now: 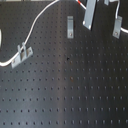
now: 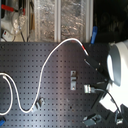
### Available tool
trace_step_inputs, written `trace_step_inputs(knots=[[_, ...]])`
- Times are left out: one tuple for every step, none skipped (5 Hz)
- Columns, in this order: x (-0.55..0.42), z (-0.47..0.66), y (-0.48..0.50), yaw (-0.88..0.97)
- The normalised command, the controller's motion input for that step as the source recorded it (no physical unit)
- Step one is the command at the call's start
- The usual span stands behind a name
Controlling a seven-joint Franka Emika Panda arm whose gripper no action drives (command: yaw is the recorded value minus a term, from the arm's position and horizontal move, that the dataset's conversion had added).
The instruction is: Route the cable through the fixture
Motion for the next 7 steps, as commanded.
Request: trace_step_inputs(knots=[[-0.458, 0.33, -0.044, -0.81], [-0.064, 0.38, 0.019, -1.0], [-0.001, 0.37, -0.007, -1.0], [0.002, 0.4, 0.004, -1.0], [0.003, 0.38, 0.007, -1.0], [0.007, 0.0, 0.039, 0.0], [-0.413, 0.02, 0.078, -0.28]])
